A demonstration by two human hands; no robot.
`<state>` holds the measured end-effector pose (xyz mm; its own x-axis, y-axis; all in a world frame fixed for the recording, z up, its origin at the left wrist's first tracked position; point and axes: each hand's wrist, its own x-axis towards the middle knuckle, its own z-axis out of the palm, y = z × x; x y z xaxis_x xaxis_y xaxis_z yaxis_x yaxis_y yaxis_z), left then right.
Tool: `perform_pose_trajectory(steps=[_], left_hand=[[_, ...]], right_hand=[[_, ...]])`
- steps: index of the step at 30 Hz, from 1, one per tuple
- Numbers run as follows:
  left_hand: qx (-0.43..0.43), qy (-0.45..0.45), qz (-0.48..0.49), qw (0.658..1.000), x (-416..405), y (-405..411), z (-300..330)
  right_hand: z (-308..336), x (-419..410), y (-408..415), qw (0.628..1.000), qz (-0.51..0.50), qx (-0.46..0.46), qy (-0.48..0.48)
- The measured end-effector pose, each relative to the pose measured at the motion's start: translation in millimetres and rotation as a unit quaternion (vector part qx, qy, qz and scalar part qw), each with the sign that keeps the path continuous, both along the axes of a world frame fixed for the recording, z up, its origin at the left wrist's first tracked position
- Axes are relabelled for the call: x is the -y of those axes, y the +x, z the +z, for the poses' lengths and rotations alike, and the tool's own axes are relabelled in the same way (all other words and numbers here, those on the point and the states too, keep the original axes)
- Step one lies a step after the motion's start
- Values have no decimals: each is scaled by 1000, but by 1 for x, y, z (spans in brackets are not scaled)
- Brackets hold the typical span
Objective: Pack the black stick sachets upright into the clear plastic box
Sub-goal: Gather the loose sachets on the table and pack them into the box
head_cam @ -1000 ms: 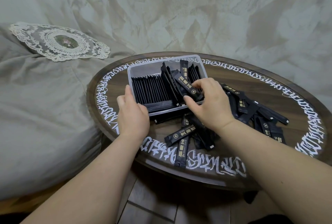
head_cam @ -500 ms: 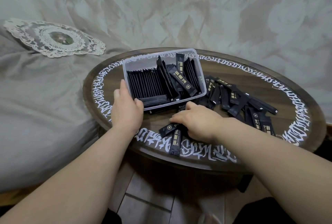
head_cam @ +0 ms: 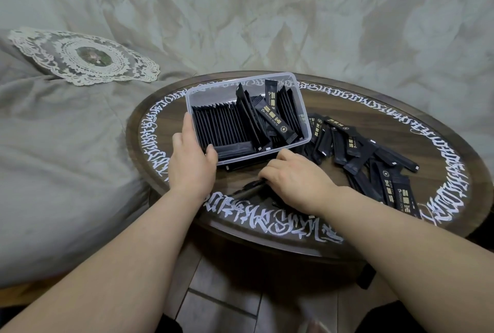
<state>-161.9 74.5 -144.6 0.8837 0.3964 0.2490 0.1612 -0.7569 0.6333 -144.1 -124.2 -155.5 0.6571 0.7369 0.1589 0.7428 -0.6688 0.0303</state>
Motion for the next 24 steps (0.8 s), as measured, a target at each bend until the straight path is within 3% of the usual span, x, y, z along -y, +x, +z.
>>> perform_pose_trajectory(steps=[5, 12, 15, 18, 24], left_hand=[[4, -6, -4, 1000, -1, 0, 0], [15, -15, -8, 1000, 0, 0, 0], [16, -16, -9, 1000, -2, -1, 0], [18, -14, -13, 1000, -3, -1, -1], [35, -22, -23, 999, -6, 1, -3]], right_hand=[[14, 4, 1, 988, -21, 52, 146], [63, -47, 11, 920, -124, -45, 369], [71, -71, 24, 922, -175, -95, 332], [65, -71, 27, 940, -207, -89, 258], [44, -38, 16, 898, -294, -72, 320]])
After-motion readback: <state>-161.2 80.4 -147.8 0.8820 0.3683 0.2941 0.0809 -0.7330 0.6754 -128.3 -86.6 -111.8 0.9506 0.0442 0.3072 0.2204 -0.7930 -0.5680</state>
